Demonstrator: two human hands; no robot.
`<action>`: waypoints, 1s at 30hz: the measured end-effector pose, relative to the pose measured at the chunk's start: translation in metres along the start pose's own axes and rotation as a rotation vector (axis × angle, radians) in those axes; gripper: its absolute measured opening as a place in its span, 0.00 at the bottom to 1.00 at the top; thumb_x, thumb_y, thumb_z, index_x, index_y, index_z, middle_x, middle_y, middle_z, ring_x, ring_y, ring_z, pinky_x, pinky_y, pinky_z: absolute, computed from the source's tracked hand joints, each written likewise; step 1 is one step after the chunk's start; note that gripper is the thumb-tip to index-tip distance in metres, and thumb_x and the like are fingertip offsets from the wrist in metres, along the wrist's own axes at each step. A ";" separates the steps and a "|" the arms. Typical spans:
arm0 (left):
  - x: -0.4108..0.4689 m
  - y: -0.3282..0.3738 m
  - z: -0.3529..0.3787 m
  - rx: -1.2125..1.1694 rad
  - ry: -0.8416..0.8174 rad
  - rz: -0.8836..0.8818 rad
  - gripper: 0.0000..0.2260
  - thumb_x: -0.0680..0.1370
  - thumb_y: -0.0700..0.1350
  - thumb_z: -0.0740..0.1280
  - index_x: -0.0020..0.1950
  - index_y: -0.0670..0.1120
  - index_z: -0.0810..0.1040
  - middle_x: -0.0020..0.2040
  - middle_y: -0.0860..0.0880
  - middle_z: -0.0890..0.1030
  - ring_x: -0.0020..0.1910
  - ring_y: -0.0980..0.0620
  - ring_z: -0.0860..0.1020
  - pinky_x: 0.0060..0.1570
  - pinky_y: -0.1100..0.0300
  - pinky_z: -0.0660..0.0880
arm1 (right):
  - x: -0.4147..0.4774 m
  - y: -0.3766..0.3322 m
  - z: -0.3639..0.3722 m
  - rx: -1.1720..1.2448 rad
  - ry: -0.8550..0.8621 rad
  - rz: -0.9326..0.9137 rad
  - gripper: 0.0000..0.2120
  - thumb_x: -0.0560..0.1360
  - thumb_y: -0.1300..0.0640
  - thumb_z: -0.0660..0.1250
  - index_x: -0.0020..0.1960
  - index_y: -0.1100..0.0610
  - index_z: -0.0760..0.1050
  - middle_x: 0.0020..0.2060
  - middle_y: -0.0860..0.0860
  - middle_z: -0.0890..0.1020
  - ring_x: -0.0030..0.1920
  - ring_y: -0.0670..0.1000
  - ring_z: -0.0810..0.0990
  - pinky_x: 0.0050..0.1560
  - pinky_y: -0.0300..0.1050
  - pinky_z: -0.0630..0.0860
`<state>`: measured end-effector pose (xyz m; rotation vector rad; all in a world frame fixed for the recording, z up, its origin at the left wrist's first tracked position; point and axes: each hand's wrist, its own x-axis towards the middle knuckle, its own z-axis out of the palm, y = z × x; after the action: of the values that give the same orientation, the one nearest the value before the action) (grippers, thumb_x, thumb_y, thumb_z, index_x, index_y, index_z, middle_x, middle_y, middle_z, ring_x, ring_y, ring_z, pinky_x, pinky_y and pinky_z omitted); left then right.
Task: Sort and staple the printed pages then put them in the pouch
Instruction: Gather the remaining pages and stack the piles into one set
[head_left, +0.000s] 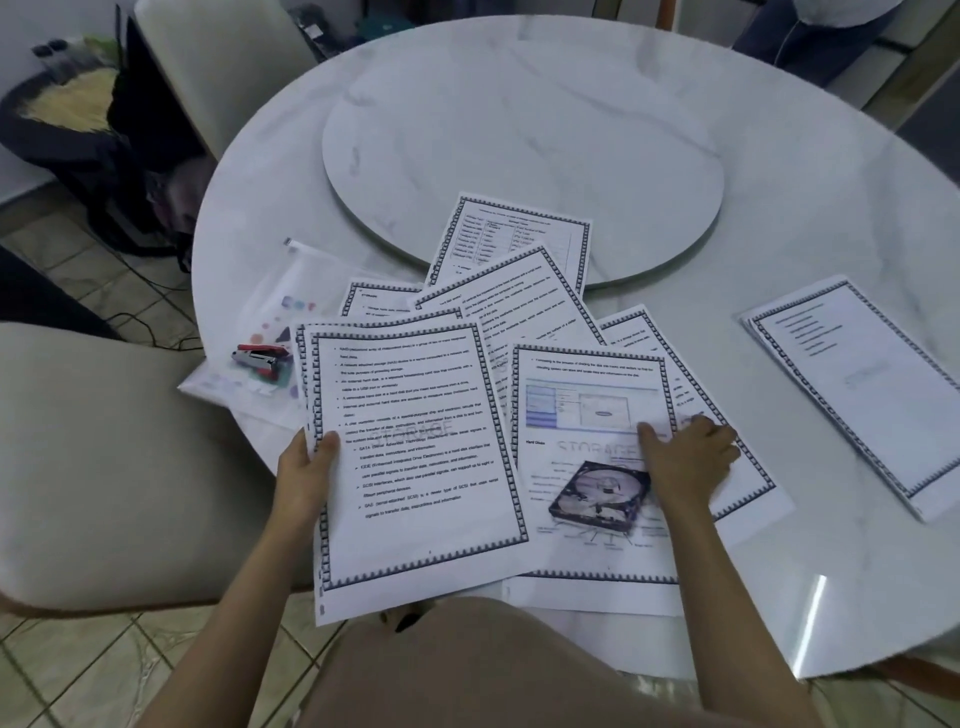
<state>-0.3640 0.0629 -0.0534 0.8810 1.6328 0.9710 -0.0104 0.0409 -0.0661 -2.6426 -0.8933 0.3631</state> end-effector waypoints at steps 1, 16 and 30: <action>0.001 0.000 0.000 0.004 0.002 0.001 0.13 0.81 0.41 0.57 0.65 0.41 0.71 0.57 0.46 0.76 0.55 0.47 0.75 0.55 0.53 0.71 | 0.001 -0.001 0.000 0.001 0.003 0.011 0.34 0.72 0.48 0.69 0.66 0.69 0.62 0.65 0.66 0.64 0.64 0.65 0.63 0.62 0.56 0.65; 0.006 0.005 -0.001 0.037 -0.022 0.035 0.14 0.81 0.39 0.56 0.66 0.40 0.70 0.58 0.46 0.76 0.55 0.47 0.75 0.54 0.55 0.71 | 0.023 -0.001 -0.026 0.445 0.018 -0.040 0.09 0.75 0.61 0.64 0.50 0.66 0.77 0.42 0.59 0.79 0.46 0.57 0.77 0.44 0.39 0.65; 0.014 0.016 -0.006 0.062 0.015 0.086 0.15 0.81 0.40 0.56 0.67 0.41 0.70 0.58 0.48 0.74 0.56 0.48 0.74 0.55 0.54 0.70 | 0.095 0.082 -0.101 0.220 0.130 -0.018 0.14 0.76 0.62 0.65 0.56 0.70 0.75 0.53 0.69 0.79 0.56 0.66 0.77 0.62 0.54 0.68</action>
<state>-0.3719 0.0808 -0.0433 0.9951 1.6566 0.9918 0.1412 0.0159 -0.0182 -2.4241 -0.7875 0.2646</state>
